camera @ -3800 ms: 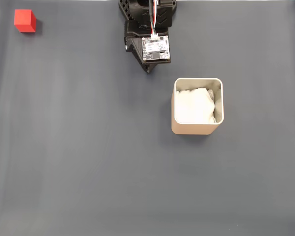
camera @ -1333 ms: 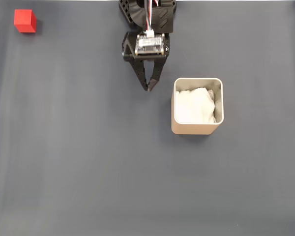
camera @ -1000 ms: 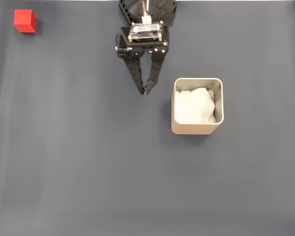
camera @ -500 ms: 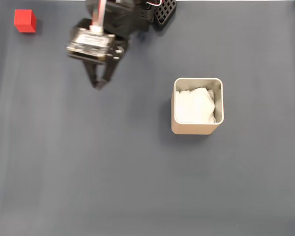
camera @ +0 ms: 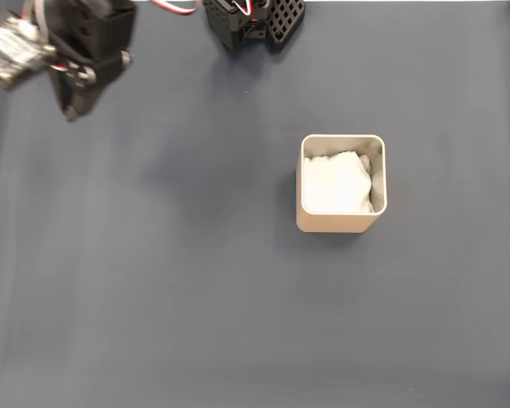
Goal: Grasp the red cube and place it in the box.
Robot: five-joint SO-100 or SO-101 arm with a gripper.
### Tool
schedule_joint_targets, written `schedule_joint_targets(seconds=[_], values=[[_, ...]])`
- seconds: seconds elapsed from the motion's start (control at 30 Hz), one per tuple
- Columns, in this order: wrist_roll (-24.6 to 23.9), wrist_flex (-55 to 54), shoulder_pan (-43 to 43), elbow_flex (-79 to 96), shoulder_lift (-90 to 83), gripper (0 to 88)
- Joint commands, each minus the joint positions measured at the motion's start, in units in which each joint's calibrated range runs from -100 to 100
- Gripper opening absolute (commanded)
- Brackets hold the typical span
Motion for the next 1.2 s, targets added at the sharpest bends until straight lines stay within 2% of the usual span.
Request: schedule_joint_targets(seconds=[0.0,0.57,1.17], values=[[0.1,2.2,4.7,-7.1,3.2,0.2],[-0.3,5.9,20.6,-15.7,18.0,0.2],[-1.0,5.0,29.9,-16.7,23.9,0.2]])
